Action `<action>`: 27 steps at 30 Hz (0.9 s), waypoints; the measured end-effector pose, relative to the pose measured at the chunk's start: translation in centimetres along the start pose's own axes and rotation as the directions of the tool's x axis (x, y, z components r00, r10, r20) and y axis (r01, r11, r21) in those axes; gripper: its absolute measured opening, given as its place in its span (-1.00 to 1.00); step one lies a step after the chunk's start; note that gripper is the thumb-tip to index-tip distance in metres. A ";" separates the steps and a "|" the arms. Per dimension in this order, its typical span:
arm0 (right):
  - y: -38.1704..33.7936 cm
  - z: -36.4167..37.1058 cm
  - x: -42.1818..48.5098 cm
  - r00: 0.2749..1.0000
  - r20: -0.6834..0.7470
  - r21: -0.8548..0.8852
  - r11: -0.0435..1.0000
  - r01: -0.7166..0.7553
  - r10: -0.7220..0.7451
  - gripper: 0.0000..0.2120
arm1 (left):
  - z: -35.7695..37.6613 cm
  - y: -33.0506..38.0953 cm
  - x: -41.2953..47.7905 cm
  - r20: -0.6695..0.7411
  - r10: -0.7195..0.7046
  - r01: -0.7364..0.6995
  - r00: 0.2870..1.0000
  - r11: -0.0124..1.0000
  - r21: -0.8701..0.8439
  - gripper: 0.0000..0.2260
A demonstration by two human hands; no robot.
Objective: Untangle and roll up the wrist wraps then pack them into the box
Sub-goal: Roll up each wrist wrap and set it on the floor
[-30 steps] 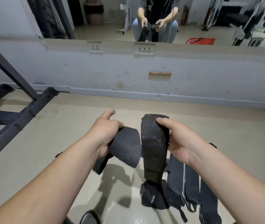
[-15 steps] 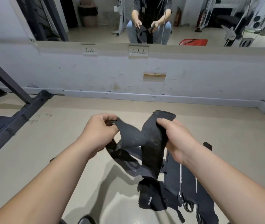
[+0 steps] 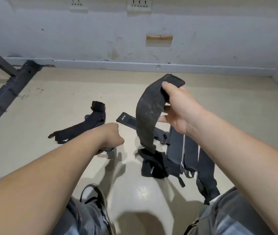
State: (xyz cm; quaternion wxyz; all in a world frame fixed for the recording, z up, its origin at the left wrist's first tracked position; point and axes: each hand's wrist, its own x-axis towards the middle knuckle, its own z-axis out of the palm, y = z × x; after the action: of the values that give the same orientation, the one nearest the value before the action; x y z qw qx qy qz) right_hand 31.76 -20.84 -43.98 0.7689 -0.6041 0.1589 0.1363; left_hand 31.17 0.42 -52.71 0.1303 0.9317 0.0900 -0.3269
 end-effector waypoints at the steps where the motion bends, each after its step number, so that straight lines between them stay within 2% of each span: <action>1: 0.0 -0.1 0.0 1.000 -0.001 0.008 1.000 -0.001 0.001 -0.76 | 1.3 0.7 0.3 0.055 0.020 -0.018 0.998 0.999 -0.035 -0.54; 3: -0.1 -0.5 0.3 1.000 -0.025 0.011 1.000 0.001 -0.001 -0.77 | 3.8 2.5 1.0 0.121 0.085 -0.077 0.989 0.995 -0.069 -0.49; 4: -0.1 -0.7 0.5 0.999 -0.045 0.013 1.000 0.001 0.000 -0.77 | 5.2 3.2 2.0 0.128 0.130 -0.122 0.983 0.990 -0.065 -0.58; 6: 0.1 -1.4 1.2 0.996 -0.085 0.034 0.999 0.005 -0.002 -0.74 | 8.0 4.7 3.5 0.136 0.175 -0.170 0.975 0.984 -0.042 -0.90; 9: 1.0 -2.5 2.4 0.982 -0.178 0.002 0.998 0.071 -0.069 -0.81 | 12.3 6.1 6.0 0.180 0.164 -0.169 0.970 0.986 0.009 -0.82; 11: 2.0 -3.9 3.0 0.941 -0.270 -0.224 0.964 0.142 -0.201 -0.88 | 14.7 6.5 7.6 0.203 0.171 -0.179 0.964 0.984 0.022 -0.89; 13: 3.5 -5.8 3.4 0.897 -0.248 -0.569 0.804 0.171 -0.366 -0.84 | 17.0 6.6 9.3 0.219 0.193 -0.204 0.956 0.979 0.029 -0.92; 14: 4.3 -6.7 3.7 0.897 -0.229 -0.676 0.725 0.133 -0.378 -0.81 | 18.2 6.6 10.2 0.219 0.210 -0.222 0.953 0.975 0.031 -0.92; 15: 5.1 -7.6 4.1 0.909 -0.232 -0.718 0.692 0.081 -0.347 -0.79 | 19.0 6.8 10.8 0.219 0.221 -0.234 0.950 0.971 0.039 -0.90; 20: 7.5 -8.5 5.5 0.955 -0.290 -0.521 0.847 -0.105 -0.060 -0.93 | 23.0 7.7 13.3 0.214 0.306 -0.339 0.928 0.930 0.142 -0.66; 22: 7.6 -8.5 6.1 0.951 -0.309 -0.446 0.886 -0.124 -0.022 -0.94 | 24.7 7.9 13.1 0.238 0.300 -0.348 0.924 0.917 0.195 -0.45; 24: 7.6 -8.4 6.7 0.941 -0.339 -0.408 0.902 -0.140 -0.007 -0.89 | 26.3 7.8 12.7 0.340 0.273 -0.370 0.900 0.891 0.263 -0.25; 27: 7.4 -8.1 7.1 0.930 -0.366 -0.410 0.904 -0.123 -0.039 -0.79 | 27.7 6.3 12.0 0.408 0.237 -0.367 0.881 0.888 0.276 -0.19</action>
State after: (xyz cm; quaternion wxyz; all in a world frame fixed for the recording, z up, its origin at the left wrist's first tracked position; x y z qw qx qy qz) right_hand 34.63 -26.91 -55.21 0.5719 -0.7683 0.2789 0.0696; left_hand 25.77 -12.92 -79.97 0.0292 0.8654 -0.1432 -0.4792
